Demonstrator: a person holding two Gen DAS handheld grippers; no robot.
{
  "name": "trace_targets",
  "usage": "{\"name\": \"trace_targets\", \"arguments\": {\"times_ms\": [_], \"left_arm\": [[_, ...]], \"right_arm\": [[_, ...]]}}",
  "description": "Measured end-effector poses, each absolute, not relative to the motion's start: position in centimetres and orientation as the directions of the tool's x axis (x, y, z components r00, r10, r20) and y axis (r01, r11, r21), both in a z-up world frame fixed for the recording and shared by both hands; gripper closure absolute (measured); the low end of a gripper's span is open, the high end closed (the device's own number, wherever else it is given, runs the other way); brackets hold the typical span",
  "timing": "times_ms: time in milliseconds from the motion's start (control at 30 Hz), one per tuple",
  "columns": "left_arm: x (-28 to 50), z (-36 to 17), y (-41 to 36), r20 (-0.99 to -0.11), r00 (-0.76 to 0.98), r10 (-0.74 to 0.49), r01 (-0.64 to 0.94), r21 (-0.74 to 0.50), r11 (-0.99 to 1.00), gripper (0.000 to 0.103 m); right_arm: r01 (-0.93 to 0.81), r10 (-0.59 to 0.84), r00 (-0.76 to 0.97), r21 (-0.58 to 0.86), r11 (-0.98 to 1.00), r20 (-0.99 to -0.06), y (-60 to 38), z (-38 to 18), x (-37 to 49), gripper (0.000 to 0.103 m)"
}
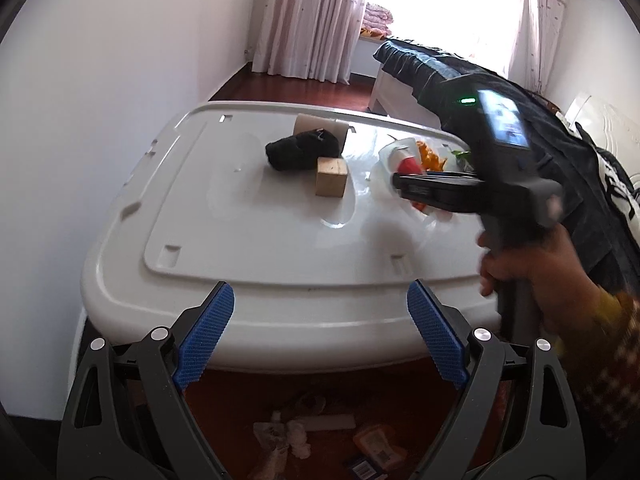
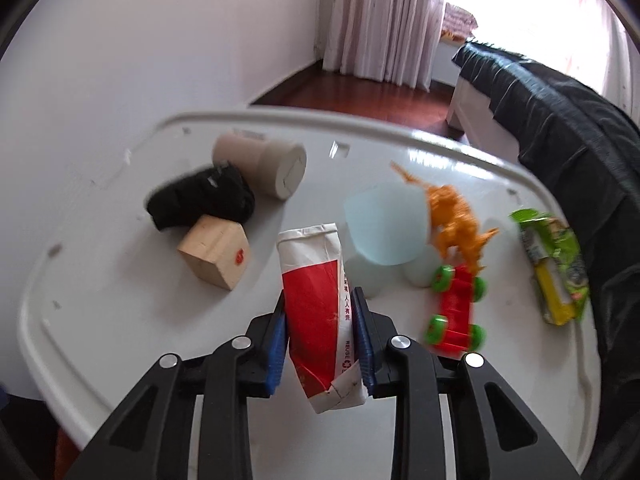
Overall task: Collect trash
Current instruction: 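Grasp the red-white carton with right tool while left tool grasps the wooden block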
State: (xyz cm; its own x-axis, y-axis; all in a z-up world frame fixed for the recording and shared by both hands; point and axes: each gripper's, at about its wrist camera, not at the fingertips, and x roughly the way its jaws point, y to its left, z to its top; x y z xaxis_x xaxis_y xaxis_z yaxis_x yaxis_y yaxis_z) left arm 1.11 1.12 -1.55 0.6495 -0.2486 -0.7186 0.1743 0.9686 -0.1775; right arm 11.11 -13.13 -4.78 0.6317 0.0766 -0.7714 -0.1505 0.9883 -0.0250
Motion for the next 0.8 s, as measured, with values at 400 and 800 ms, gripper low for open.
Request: {"name": "trace_targets", "arguments": {"times_ms": [400,800], "left_arm": [[11.4,-3.7,-4.5,-0.699,0.650,-0.299,0.266,-0.159,0.951,0.017],[18.7,-8.0,-5.7,-0.815,0.542,-0.204,0.183,-0.123,0.975,0.035]], "right_arm": [[-0.081,0.110,0.762,0.074,0.994,-0.638,-19.0,3.5,5.9,0.072],[-0.090,0.126,0.752,0.089,0.992,-0.647,-19.5,3.0,5.8,0.071]]}}
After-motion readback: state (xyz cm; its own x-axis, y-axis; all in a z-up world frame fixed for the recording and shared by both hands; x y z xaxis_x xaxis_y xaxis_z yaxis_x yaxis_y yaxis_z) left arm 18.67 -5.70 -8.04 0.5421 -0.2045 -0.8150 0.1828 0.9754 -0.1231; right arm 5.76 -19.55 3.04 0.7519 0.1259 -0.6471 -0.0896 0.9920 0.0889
